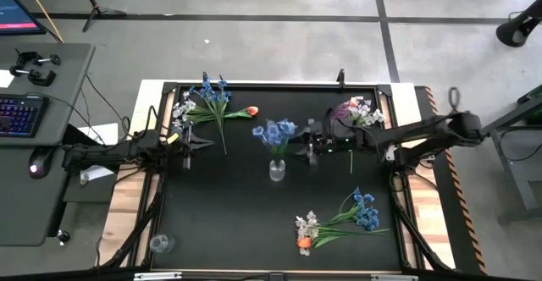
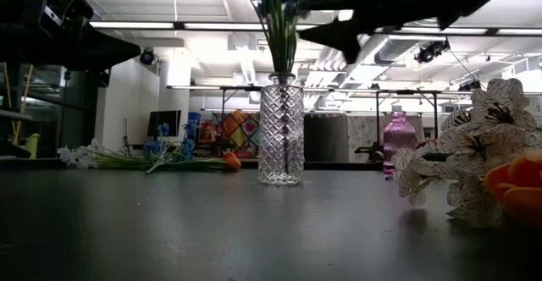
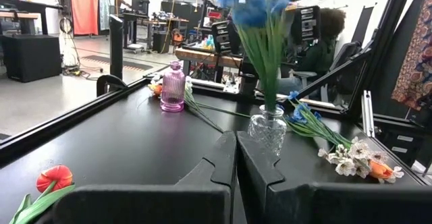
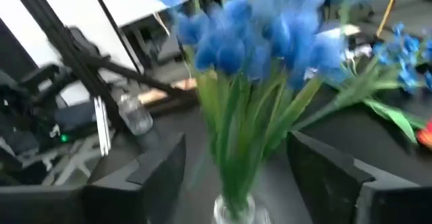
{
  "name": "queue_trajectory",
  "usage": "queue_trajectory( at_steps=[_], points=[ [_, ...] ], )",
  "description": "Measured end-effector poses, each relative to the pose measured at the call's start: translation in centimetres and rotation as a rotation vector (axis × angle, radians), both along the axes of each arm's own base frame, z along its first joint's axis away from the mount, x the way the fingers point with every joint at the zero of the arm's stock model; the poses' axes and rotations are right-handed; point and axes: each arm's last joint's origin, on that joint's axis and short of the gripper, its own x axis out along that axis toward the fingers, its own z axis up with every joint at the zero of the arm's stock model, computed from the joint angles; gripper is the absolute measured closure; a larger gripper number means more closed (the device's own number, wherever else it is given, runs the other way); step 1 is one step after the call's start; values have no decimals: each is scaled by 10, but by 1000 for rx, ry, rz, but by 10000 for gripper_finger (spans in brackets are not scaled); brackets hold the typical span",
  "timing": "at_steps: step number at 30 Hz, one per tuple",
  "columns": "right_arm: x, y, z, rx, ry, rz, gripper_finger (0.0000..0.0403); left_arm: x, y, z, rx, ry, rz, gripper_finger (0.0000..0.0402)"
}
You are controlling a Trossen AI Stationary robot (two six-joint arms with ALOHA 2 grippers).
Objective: Sort flowers into vase by color
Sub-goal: Put the top right blue flowers into the top transparent vase, then put the bottom blue flowers into the top transparent vase
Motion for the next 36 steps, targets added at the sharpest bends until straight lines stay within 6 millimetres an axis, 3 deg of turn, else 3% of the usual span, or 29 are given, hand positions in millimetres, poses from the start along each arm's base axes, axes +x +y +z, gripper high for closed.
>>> queue_trajectory(
  at_steps=[4, 10, 18, 22, 27, 32, 36],
  points=[
    [-22, 1, 6, 21, 126, 10, 143, 0, 0, 0, 0, 0, 1, 401],
    [-55, 9, 11, 192, 296, 33, 142, 0, 0, 0, 0, 0, 0, 401],
    [-79, 35, 8, 767, 590, 88, 142, 0, 0, 0, 0, 0, 1, 401],
    [-85, 59, -2, 1028, 803, -34, 142, 0, 0, 0, 0, 0, 1, 401],
    [-97, 98, -17, 1184, 1017, -240, 143, 0, 0, 0, 0, 0, 0, 401],
    [-107, 134, -31, 1334, 1063, -490, 153, 0, 0, 0, 0, 0, 1, 401],
    [-110, 151, -44, 1382, 1047, -644, 163, 0, 0, 0, 0, 0, 1, 401]
  ],
)
